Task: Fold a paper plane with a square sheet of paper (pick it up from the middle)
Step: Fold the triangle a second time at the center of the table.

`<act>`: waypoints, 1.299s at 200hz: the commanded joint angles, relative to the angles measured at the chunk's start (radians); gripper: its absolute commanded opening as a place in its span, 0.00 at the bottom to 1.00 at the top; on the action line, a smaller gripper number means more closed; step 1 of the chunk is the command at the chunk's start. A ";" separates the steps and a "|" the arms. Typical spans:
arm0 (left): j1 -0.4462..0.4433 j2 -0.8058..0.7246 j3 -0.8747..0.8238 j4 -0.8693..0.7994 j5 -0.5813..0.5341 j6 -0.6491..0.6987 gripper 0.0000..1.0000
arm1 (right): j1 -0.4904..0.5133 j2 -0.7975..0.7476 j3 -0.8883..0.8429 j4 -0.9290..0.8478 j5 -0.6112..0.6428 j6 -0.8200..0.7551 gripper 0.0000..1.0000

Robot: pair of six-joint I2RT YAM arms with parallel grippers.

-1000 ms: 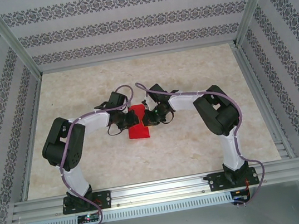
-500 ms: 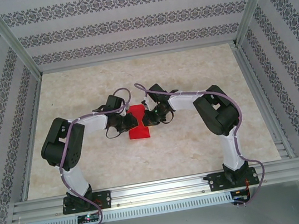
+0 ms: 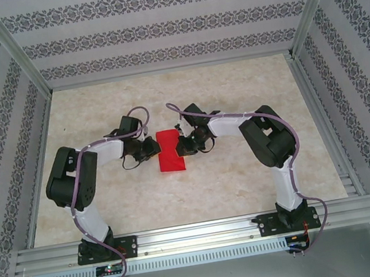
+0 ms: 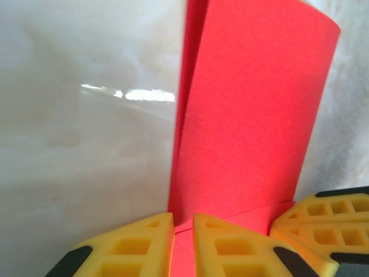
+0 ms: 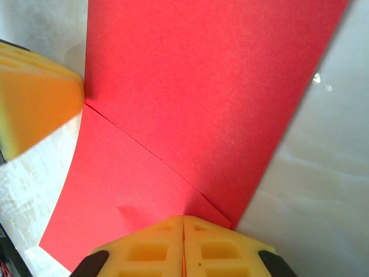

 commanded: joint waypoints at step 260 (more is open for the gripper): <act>-0.122 0.026 -0.023 0.004 0.031 -0.035 0.05 | -0.003 -0.117 -0.058 -0.041 -0.087 0.016 0.13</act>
